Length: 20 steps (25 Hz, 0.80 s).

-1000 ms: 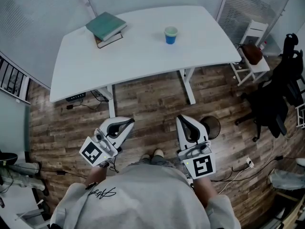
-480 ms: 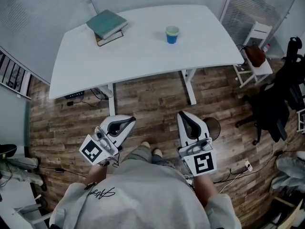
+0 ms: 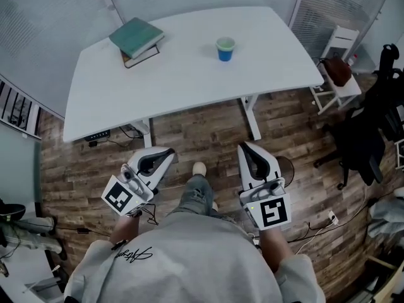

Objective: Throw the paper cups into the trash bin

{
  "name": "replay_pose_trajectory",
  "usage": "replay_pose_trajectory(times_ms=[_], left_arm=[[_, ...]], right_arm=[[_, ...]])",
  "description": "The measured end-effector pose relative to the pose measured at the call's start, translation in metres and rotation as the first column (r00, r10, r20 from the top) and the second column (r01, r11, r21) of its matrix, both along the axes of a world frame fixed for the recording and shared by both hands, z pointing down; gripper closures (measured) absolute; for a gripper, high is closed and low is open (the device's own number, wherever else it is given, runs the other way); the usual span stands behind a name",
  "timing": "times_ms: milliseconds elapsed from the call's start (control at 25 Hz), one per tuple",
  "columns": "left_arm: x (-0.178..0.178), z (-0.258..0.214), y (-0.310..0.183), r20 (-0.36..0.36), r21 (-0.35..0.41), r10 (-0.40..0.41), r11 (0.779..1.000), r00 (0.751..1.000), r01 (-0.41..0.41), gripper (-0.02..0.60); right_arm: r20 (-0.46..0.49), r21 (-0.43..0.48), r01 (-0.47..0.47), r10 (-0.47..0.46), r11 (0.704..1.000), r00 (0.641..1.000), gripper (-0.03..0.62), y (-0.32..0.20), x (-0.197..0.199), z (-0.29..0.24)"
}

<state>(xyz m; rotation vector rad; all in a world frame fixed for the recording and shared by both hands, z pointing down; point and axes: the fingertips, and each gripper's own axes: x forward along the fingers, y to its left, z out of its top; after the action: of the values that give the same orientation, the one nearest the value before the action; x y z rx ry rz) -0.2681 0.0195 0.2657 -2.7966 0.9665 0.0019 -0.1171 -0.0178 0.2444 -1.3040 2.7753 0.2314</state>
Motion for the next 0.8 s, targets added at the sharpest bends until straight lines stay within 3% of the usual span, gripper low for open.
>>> replay_pose_trajectory(times_ms=[240, 800], left_arm=[[-0.004, -0.013, -0.039, -0.007, 0.05, 0.01, 0.999, 1.0, -0.01, 0.578], [-0.025, -0.016, -0.142, -0.004, 0.016, -0.02, 1.0, 1.0, 0.02, 0.578]], right_arm=[[-0.009, 0.015, -0.034, 0.034, 0.999, 0.999, 0.582, -0.033, -0.004, -0.004], [-0.023, -0.002, -0.086, 0.086, 0.996, 0.996, 0.582, -0.12, -0.007, -0.004]])
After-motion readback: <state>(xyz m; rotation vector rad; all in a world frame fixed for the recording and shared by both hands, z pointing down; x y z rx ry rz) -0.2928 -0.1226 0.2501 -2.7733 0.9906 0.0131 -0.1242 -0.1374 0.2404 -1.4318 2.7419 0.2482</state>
